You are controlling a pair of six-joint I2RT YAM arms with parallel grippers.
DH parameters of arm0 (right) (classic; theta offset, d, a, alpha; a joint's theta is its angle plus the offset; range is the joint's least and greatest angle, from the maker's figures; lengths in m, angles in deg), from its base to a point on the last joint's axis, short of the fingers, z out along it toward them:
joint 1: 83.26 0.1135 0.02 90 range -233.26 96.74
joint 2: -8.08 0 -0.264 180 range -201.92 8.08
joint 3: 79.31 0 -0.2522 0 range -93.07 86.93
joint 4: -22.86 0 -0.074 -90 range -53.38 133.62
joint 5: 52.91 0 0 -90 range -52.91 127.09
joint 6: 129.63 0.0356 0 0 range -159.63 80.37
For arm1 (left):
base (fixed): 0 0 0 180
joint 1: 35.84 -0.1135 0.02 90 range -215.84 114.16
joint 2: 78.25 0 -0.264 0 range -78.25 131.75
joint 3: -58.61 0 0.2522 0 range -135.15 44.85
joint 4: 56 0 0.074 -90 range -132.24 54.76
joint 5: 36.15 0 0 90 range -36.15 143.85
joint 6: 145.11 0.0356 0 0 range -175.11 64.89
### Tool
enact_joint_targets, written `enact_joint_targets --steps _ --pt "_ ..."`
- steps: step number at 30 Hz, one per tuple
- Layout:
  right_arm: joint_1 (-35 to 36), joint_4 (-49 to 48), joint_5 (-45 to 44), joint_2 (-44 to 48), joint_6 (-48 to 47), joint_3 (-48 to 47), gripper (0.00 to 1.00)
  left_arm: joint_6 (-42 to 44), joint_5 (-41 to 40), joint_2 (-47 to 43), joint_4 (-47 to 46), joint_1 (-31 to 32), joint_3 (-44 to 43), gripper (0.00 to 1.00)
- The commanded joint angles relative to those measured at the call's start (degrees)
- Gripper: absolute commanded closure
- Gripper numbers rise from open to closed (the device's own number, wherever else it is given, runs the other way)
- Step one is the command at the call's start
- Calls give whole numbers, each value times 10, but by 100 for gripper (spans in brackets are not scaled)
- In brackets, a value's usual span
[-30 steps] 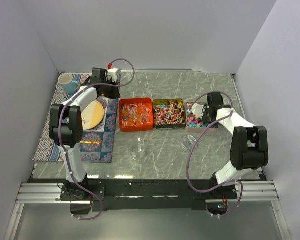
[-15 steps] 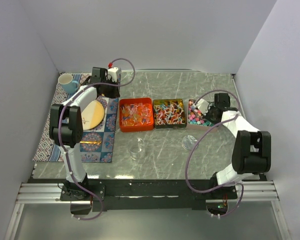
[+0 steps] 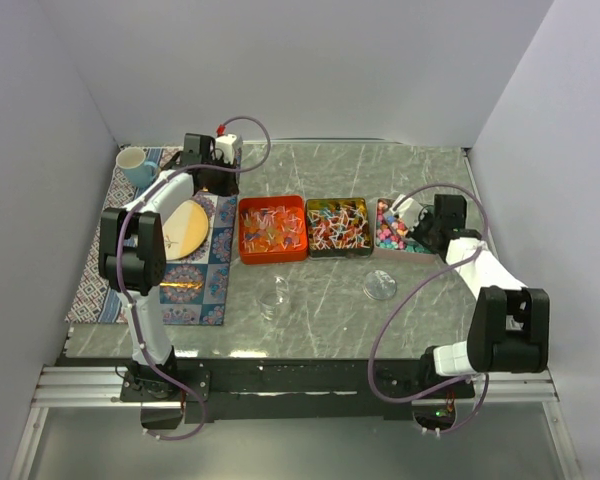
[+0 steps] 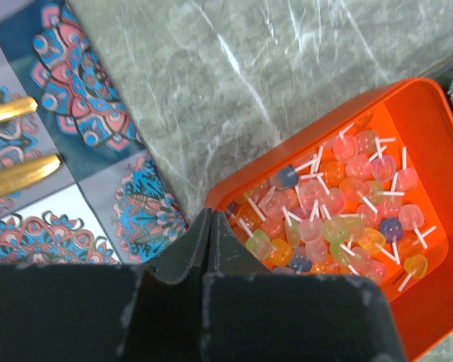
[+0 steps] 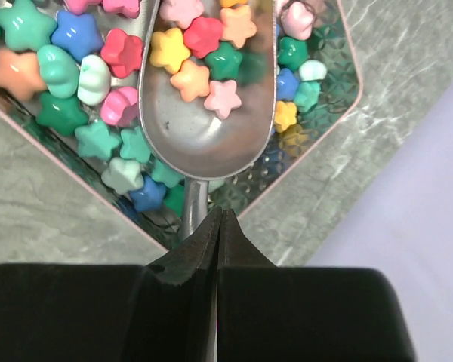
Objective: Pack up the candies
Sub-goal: Place the spatula in the storage box.
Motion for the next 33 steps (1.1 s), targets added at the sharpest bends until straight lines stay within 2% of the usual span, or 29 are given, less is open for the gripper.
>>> enact_joint_targets --steps 1,5,6,7,10,14,18,24,33 --pt "-4 -48 5 -16 50 -2 100 16 2 -1 -7 1 -40 99" --pt "-10 41 8 -57 72 -67 98 22 4 6 7 1 -63 95" --pt "-14 90 12 -68 77 -105 89 22 6 8 10 1 -66 94" --pt "-18 113 25 -80 85 -122 75 21 7 8 12 1 -67 91" --pt "-30 177 57 -99 97 -171 57 14 12 5 8 1 -60 85" --pt "-32 278 87 -138 106 -225 53 12 13 5 6 1 -54 84" --pt "-41 329 103 -160 102 -258 53 5 6 5 1 1 -52 83" --pt "-42 350 71 -186 101 -269 54 -6 8 5 -8 1 -47 83" --pt "-43 332 57 -239 124 -310 55 -9 5 4 -8 1 -47 83"
